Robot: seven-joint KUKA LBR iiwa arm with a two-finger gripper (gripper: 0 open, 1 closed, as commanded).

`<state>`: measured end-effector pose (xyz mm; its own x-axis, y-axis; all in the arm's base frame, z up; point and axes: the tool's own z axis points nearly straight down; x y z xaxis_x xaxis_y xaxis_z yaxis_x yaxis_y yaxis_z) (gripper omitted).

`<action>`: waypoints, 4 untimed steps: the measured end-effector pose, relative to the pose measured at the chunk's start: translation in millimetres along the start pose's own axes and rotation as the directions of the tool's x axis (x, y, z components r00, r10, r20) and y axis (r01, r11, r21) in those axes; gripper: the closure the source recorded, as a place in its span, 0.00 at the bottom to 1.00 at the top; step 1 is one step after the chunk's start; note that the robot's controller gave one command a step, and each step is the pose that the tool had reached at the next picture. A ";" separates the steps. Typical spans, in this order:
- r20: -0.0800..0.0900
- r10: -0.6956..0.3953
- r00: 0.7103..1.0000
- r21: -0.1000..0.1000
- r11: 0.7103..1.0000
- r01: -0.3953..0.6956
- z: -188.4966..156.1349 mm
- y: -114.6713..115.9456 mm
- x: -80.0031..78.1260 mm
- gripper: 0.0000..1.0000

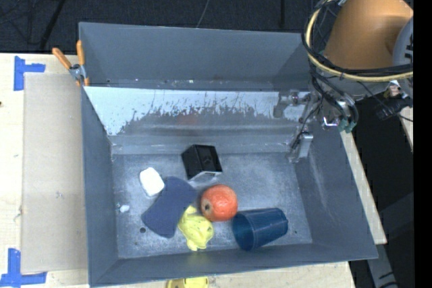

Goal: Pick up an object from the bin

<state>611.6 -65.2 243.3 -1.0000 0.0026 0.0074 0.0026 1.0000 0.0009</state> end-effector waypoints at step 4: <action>0.006 -0.326 0.946 0.002 0.946 0.325 106.9 19.2 112.7 0.00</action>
Offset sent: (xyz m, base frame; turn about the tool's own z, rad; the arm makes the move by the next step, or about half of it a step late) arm -0.0819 0.0047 -0.1733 -0.1403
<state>498.2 -45.6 137.2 -0.9464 -0.3230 0.0012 -0.3230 0.9464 0.0012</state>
